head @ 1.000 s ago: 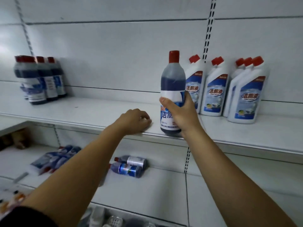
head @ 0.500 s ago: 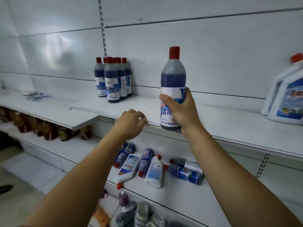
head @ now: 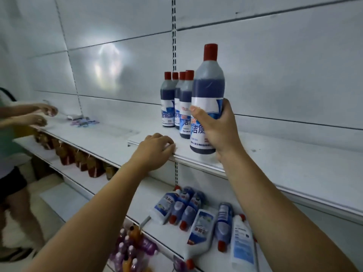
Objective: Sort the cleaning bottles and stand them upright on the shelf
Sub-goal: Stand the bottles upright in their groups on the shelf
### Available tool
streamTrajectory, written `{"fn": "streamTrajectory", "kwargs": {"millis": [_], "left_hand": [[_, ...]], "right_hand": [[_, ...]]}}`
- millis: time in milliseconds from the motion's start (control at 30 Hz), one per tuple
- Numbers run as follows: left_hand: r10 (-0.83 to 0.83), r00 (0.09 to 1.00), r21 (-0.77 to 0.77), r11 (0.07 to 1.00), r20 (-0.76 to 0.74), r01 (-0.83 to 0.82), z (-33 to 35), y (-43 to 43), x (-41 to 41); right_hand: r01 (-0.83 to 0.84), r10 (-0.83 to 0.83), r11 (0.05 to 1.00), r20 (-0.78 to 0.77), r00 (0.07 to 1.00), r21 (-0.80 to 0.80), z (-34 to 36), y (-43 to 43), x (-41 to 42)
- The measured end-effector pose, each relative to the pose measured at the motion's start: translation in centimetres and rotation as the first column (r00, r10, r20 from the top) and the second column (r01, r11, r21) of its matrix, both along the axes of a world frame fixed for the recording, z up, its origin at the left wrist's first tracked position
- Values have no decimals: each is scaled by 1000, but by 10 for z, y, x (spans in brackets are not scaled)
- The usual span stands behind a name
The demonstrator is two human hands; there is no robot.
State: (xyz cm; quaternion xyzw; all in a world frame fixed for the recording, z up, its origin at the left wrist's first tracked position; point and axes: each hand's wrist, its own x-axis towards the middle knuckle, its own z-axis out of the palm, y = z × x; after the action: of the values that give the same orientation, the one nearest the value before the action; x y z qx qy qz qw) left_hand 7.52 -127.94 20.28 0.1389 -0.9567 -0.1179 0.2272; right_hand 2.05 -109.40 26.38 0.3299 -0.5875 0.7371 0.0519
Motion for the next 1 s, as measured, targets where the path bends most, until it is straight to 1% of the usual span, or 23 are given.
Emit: {"fn": "streamTrajectory", "kwargs": {"millis": [100, 167, 300, 433, 500, 567, 633, 700, 767, 867, 933, 1000], "left_hand": [[-20, 1000, 5, 1000, -13, 20, -1, -40, -7], [-48, 997, 17, 999, -54, 49, -3, -64, -10], [-134, 970, -16, 991, -204, 133, -15, -99, -14], [-207, 885, -64, 978, -416, 199, -29, -122, -21], [-223, 827, -41, 971, -516, 236, -39, -123, -25], [-210, 784, -15, 969, -584, 247, -45, -122, -28], [-214, 750, -30, 967, -626, 251, -49, -124, -31], [-233, 736, -46, 963, -636, 266, -49, -125, -33], [-250, 747, -43, 958, -615, 285, -48, -126, -34], [-302, 774, -59, 944, -556, 325, -48, -129, -31], [-337, 782, -75, 933, -524, 352, -46, -133, -29], [-360, 792, -79, 925, -493, 372, -43, -135, -28]], "right_hand": [[-2, 2, 1000, 1, 1000, -11, 0, -38, -7], [7, -7, 1000, -6, 1000, 3, -3, -60, -10], [47, -46, 996, -6, 999, 75, -14, -95, -16], [114, -119, 985, 30, 992, 127, -25, -123, -17], [149, -154, 980, 31, 988, 135, -27, -132, -16], [178, -184, 972, 24, 983, 152, -28, -137, -15], [214, -216, 953, -16, 976, 212, -29, -139, -14], [300, -288, 906, -84, 954, 298, -31, -140, -12], [353, -332, 863, -120, 936, 362, -30, -140, -5], [407, -386, 806, -140, 912, 429, -33, -135, 7], [472, -449, 739, -171, 877, 480, -37, -133, 13], [537, -502, 688, -214, 838, 489, -38, -138, 14]]}}
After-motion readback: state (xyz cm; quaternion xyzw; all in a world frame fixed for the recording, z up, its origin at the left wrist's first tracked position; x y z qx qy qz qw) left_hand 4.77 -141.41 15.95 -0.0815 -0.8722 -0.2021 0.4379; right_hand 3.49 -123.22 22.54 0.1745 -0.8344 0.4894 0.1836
